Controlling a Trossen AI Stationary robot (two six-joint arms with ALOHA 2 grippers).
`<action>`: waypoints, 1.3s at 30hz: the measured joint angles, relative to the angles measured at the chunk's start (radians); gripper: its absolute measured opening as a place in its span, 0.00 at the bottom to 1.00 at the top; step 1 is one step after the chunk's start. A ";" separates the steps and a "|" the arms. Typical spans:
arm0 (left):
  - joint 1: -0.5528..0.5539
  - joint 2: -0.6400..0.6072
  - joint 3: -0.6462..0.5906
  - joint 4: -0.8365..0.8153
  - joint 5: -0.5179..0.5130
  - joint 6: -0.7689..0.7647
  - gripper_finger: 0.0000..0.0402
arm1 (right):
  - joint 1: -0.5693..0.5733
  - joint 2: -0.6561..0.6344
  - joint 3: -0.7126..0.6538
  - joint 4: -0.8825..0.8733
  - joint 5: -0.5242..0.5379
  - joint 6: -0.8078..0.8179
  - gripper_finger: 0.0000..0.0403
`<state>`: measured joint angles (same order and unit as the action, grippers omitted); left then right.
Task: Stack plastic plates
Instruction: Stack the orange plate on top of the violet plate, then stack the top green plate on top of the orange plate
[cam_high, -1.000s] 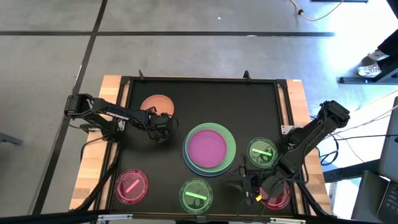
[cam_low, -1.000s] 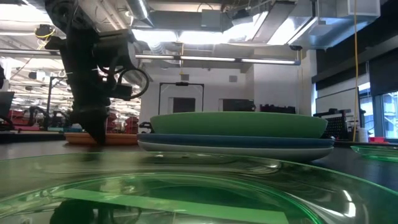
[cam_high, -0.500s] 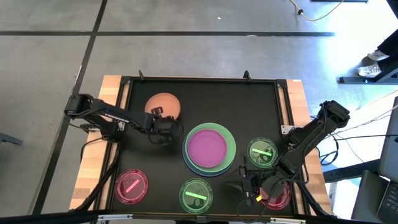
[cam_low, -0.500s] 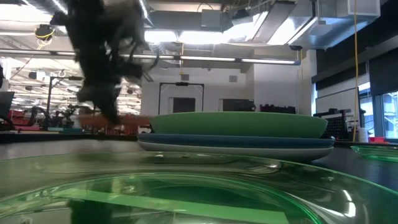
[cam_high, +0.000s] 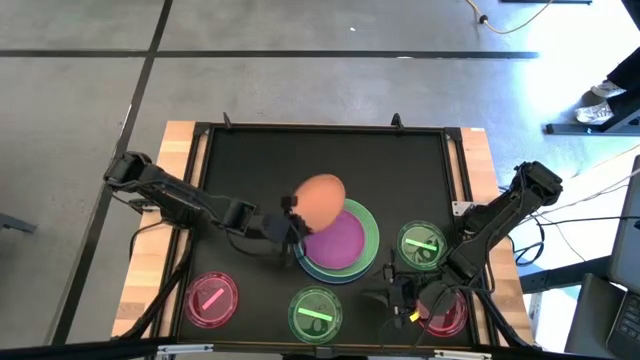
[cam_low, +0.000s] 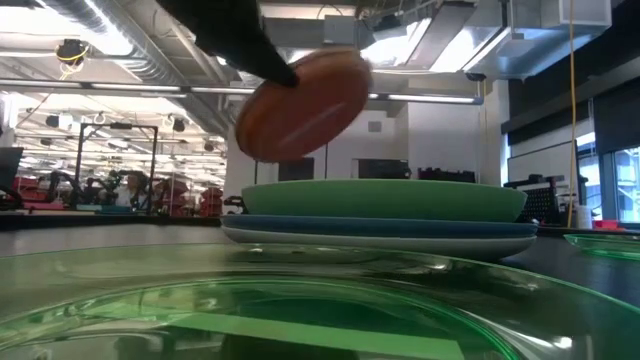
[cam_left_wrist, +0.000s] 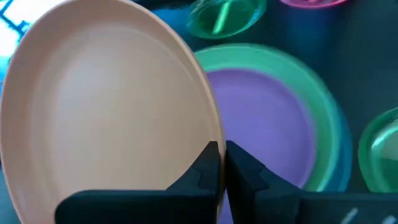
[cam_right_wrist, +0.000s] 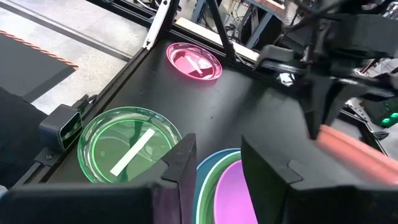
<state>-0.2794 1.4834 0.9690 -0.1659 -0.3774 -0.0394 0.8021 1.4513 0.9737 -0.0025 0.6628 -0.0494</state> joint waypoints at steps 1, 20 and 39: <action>-0.013 0.012 -0.002 0.023 0.004 0.003 0.02 | 0.000 0.000 0.000 0.000 0.000 0.000 0.29; -0.080 0.259 -0.003 0.282 0.086 -0.013 0.03 | 0.001 0.000 0.000 0.000 0.000 0.003 0.29; -0.175 0.203 -0.003 0.243 0.069 -0.093 0.28 | 0.002 0.000 0.000 -0.013 -0.001 0.080 0.29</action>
<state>-0.4549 1.6863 0.9657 0.0769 -0.3083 -0.1322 0.8036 1.4509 0.9737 -0.0159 0.6623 0.0304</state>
